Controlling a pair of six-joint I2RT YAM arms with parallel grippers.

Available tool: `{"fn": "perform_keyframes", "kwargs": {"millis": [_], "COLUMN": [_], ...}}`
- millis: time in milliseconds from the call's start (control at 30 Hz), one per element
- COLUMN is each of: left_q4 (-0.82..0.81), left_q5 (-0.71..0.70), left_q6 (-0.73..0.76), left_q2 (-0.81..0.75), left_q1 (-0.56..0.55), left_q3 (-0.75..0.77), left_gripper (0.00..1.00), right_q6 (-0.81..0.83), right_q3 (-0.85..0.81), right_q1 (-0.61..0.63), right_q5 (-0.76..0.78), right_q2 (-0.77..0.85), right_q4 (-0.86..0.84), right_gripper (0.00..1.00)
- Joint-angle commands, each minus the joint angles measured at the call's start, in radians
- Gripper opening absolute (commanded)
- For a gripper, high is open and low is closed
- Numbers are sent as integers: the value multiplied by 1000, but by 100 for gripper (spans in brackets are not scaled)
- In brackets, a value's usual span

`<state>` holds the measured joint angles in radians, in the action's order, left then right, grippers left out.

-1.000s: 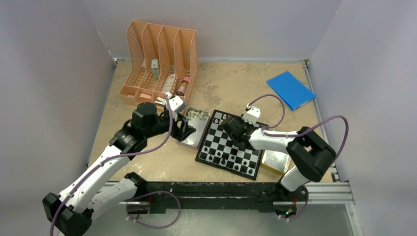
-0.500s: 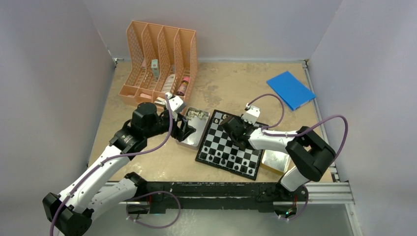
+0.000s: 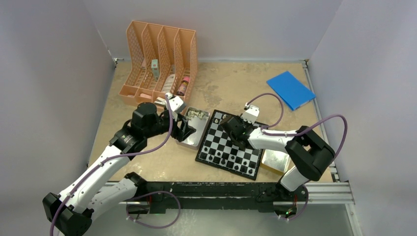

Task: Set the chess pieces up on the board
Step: Place the chess piece on the chessboard.

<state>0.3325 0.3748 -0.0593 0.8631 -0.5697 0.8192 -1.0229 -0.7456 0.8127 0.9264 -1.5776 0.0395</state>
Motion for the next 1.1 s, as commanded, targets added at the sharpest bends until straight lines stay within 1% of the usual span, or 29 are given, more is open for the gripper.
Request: {"fn": "perform_keyframes", "kwargs": {"millis": [0,533,733,933,1000,1067], "left_q4": [-20,-19,-17,23,48,77], "left_q5": [14,14,-5,-67,-88,-97], "left_q6": [13,12,9,-12,-31,-37], "left_q2": [-9,-3,0,26,67,113], "left_q1": [4,4,4,4,4,4], "left_q3": [-9,-8,-8,12,33,61], "left_gripper": [70,70,70,74,77,78], "right_q6": [11,3,3,36,51,77], "right_q3": [-38,-47,-75,-100,-100,-96], "right_q1": [3,3,3,3,3,3], "right_q5": [59,66,71,51,40,19], "right_q2": [0,-6,2,107,160,225], "right_q4": [-5,19,47,82,92,95], "right_gripper": [17,17,25,29,31,34]}}
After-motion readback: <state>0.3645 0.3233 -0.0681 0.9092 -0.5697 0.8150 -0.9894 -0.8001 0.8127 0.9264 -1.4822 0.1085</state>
